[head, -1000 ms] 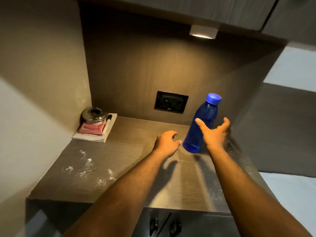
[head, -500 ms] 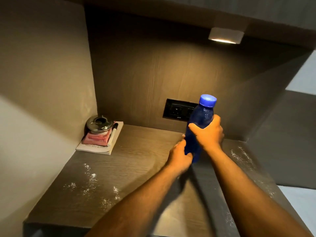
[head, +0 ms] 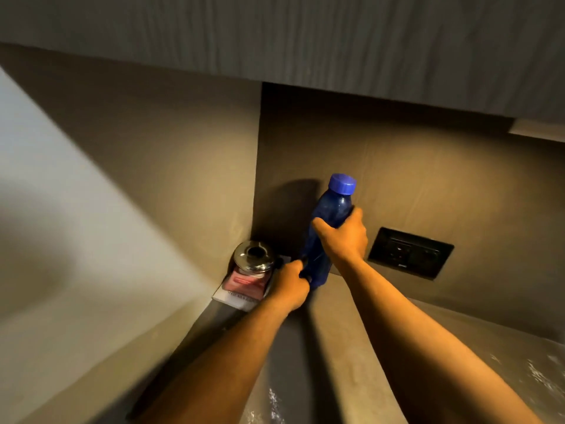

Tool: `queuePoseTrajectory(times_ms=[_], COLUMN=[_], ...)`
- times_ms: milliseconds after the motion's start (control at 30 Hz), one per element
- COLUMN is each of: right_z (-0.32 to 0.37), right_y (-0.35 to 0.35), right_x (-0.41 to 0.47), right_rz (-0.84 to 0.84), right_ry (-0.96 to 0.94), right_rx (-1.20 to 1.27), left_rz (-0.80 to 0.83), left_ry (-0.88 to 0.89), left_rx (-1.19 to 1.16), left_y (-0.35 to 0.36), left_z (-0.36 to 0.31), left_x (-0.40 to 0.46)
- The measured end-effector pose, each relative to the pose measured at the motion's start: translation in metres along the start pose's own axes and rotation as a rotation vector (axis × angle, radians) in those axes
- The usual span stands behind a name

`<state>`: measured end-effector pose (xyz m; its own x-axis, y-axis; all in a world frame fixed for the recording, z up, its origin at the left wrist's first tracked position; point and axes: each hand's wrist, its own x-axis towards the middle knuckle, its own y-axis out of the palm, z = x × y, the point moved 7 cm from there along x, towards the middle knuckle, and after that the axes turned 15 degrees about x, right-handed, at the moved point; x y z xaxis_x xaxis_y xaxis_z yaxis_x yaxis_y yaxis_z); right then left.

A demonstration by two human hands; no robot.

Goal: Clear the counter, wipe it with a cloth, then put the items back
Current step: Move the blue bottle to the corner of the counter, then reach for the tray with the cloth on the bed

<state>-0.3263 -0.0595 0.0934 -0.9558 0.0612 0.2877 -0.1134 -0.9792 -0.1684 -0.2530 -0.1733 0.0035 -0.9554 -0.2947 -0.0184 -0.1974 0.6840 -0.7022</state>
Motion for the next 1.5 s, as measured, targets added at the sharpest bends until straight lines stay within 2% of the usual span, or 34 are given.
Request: queuePoseTrajectory(times_ms=[167,367,500,600,733,933,1200,1333,1500], right_z=[-0.014,-0.015,-0.016,-0.022,-0.034,-0.045,-0.036,-0.043,-0.058], right_y=[0.021,0.034,0.019,-0.011,-0.076,-0.2,-0.38,-0.482,-0.6], right_x=[0.008,0.015,0.002,-0.028,-0.088,-0.212,-0.363,-0.44,-0.515], right_rz=[0.083,0.191,0.27,0.262,0.191,0.023,-0.309,-0.535,-0.74], right_ry=[0.058,0.116,0.092,0.12,0.193,0.313,0.364,0.416,0.451], right_rx=[0.012,0.081,0.028,-0.015,-0.033,-0.038,-0.074,-0.054,-0.091], left_rz=[0.119,0.133,0.152,0.134,0.105,0.188,0.463,0.629,0.792], left_ry=[-0.042,-0.086,-0.066,-0.046,-0.059,0.016,0.19,0.319,0.455], left_rx=[-0.008,-0.093,-0.107,-0.119,-0.036,0.022,-0.121,-0.132,-0.125], left_y=[-0.003,0.002,0.003,-0.004,-0.011,0.016,0.141,0.209,0.294], left_z=[0.008,0.011,0.006,0.001,-0.002,-0.027,-0.118,-0.169,-0.23], left_x=[0.013,0.012,0.0,-0.025,-0.074,-0.177,-0.335,-0.408,-0.484])
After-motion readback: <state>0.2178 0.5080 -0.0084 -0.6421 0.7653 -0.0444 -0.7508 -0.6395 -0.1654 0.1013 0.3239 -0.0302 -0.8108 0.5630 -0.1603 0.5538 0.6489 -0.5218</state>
